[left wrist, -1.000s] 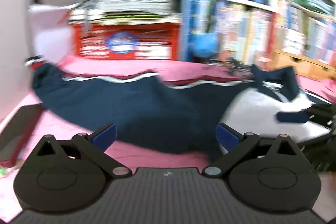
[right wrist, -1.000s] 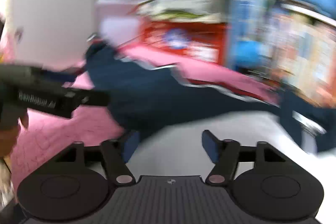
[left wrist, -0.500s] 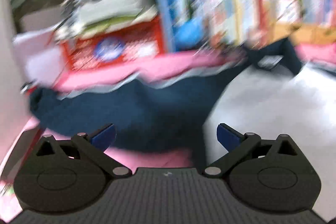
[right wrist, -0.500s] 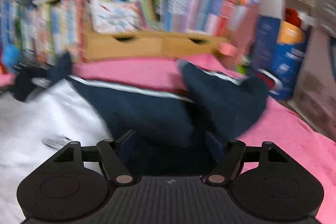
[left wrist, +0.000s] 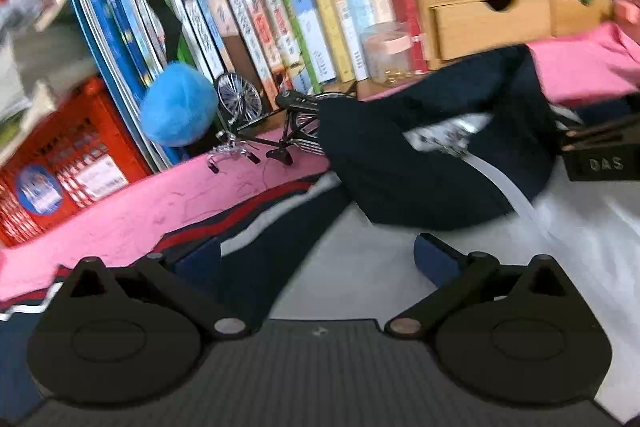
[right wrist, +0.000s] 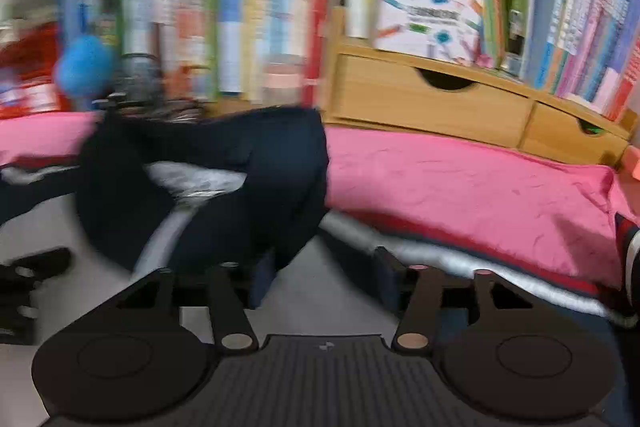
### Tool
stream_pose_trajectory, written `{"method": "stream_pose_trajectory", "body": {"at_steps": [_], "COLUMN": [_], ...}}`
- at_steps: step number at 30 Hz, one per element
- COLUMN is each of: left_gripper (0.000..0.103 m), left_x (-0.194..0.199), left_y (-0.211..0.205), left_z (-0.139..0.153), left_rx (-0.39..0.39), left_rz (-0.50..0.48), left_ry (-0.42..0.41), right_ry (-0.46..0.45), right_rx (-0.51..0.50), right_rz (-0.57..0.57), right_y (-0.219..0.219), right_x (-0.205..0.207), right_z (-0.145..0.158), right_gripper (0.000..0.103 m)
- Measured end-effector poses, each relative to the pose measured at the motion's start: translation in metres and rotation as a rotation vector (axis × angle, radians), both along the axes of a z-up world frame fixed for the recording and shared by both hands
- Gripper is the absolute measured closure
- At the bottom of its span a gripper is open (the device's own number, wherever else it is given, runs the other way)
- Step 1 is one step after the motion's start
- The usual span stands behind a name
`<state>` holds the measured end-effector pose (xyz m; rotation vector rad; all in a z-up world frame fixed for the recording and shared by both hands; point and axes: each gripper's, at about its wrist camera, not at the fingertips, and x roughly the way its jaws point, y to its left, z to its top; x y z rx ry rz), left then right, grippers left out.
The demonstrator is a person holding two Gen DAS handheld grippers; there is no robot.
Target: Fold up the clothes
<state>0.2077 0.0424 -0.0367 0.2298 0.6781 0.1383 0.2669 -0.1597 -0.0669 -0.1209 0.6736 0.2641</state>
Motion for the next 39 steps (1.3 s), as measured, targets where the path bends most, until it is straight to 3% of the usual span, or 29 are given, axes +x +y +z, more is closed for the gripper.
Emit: {"method": "stream_pose_trajectory", "body": {"at_steps": [5,7,9,12,16,19,21,24,26,29,33,39], "left_gripper": [0.000,0.000,0.000,0.000,0.000,0.000,0.000,0.000,0.000,0.000,0.000,0.000], "left_x": [0.033,0.039,0.046,0.049,0.048,0.046,0.044,0.040,0.037,0.034,0.035,0.032], "left_y": [0.016,0.025,0.035,0.034,0.041,0.045,0.047,0.049,0.054,0.067,0.085,0.104], "left_z": [-0.006,-0.006,-0.007,-0.007,-0.006,-0.004,-0.003,-0.001,0.002,0.006,0.013,0.023], "left_rx": [-0.091,-0.164,-0.236,-0.249,-0.280,-0.311,-0.313,-0.303,-0.321,-0.382,-0.438,-0.361], "left_rz": [0.044,0.062,0.072,0.076,0.064,0.055,0.055,0.052,0.052,0.054,0.084,0.202], "left_ry": [-0.020,-0.009,0.008,0.014,0.010,0.002,0.003,0.011,0.012,0.004,-0.006,-0.040], "right_ry": [0.028,0.027,0.032,0.049,0.025,-0.104,-0.180,-0.211,-0.215,-0.213,-0.222,-0.197], "right_rx": [0.026,0.021,0.022,0.021,0.051,0.037,-0.015,-0.203,-0.287,-0.347,-0.276,-0.271], "right_rz": [-0.036,-0.042,-0.058,-0.103,-0.123,-0.122,-0.021,0.131,0.168,0.134,-0.136,0.084], "right_y": [0.008,0.007,0.002,-0.001,-0.011,-0.006,0.019,0.078,0.108,0.133,0.119,0.128], "right_x": [0.034,0.036,0.038,0.051,0.053,0.031,0.021,0.023,0.029,0.053,0.085,0.056], "right_z": [-0.008,-0.008,-0.009,-0.012,-0.008,0.010,0.019,0.011,0.000,-0.013,0.000,0.001], "right_gripper": [0.028,0.024,0.013,0.000,0.002,0.009,0.011,0.014,0.015,0.014,0.019,0.018]}}
